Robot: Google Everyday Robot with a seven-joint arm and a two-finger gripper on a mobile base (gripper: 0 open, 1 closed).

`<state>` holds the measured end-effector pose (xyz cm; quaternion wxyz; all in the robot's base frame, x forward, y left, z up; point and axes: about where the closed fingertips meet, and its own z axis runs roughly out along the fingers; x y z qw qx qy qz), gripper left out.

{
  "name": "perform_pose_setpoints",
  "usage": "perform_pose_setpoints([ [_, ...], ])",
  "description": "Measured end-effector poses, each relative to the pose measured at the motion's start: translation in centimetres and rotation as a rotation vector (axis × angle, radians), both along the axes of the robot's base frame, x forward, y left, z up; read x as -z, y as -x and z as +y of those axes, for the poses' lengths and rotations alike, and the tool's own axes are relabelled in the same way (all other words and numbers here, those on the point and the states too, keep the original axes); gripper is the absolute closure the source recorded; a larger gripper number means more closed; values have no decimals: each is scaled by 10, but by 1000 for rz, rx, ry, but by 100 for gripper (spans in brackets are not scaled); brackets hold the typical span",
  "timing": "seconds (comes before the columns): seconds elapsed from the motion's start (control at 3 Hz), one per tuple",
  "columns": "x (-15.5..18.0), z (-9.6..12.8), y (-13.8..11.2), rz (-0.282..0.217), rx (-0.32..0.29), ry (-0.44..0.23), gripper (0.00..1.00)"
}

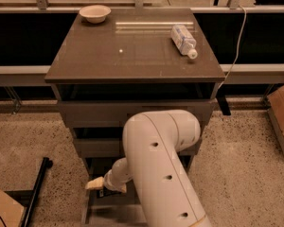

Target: Pick rxbar chocolate from bottom drawer and place on counter

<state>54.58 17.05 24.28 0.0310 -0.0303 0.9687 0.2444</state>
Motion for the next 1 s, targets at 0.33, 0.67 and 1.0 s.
perform_pose_setpoints([
  [0.33,19,5,-2,58,-1,-90,0],
  [0.67,32,8,-11,90,1,-147,0],
  [1.0,46,8,-27,94,18,-194,0],
])
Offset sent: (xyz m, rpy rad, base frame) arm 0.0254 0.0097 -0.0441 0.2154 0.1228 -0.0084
